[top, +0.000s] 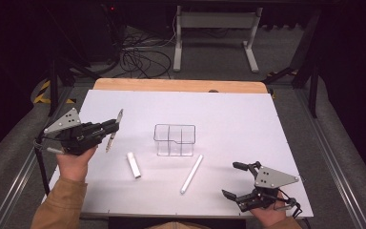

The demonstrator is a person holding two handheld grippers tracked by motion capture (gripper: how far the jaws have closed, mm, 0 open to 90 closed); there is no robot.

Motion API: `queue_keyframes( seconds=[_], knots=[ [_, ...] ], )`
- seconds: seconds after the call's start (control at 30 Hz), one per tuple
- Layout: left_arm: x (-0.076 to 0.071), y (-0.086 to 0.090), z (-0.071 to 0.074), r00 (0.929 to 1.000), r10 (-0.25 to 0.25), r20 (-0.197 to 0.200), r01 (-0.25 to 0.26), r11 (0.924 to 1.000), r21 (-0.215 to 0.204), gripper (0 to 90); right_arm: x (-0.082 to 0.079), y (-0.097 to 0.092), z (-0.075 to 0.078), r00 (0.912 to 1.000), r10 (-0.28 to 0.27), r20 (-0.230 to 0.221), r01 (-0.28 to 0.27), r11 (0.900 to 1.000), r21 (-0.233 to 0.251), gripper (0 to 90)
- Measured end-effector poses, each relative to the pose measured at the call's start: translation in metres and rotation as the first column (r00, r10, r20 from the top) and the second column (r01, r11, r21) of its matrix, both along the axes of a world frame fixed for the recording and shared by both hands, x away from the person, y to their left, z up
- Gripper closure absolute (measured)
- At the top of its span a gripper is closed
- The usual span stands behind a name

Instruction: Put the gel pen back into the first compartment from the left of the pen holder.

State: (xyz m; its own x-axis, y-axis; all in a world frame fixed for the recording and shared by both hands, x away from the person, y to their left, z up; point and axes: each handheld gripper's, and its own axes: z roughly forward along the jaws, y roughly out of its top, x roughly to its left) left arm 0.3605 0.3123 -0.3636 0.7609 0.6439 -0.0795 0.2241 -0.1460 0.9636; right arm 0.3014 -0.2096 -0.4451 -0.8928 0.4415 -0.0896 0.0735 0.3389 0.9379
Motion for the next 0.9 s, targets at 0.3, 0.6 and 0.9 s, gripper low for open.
queue_keyframes(
  seconds=[0.3, 0.6, 0.9],
  knots=[
    [0.006, -0.013, 0.014, 0.9992, -0.028, 0.028, 0.028, 0.9996, -0.006, 79.1, 0.001, 0.0, -0.001, 1.0, -0.002, -0.003, 0.002, 1.0, 0.001, 9.3],
    [0.013, -0.029, 0.022, 0.998, -0.055, 0.031, 0.056, 0.9983, -0.014, 79.1, 0.0, 0.001, -0.001, 1.0, 0.0, -0.005, 0.0, 1.0, -0.002, 9.3],
    [0.025, -0.051, 0.023, 0.996, -0.084, 0.029, 0.085, 0.996, -0.03, 79.1, 0.0, 0.001, -0.001, 1.0, 0.001, -0.005, -0.001, 1.0, -0.004, 9.3]
  ],
)
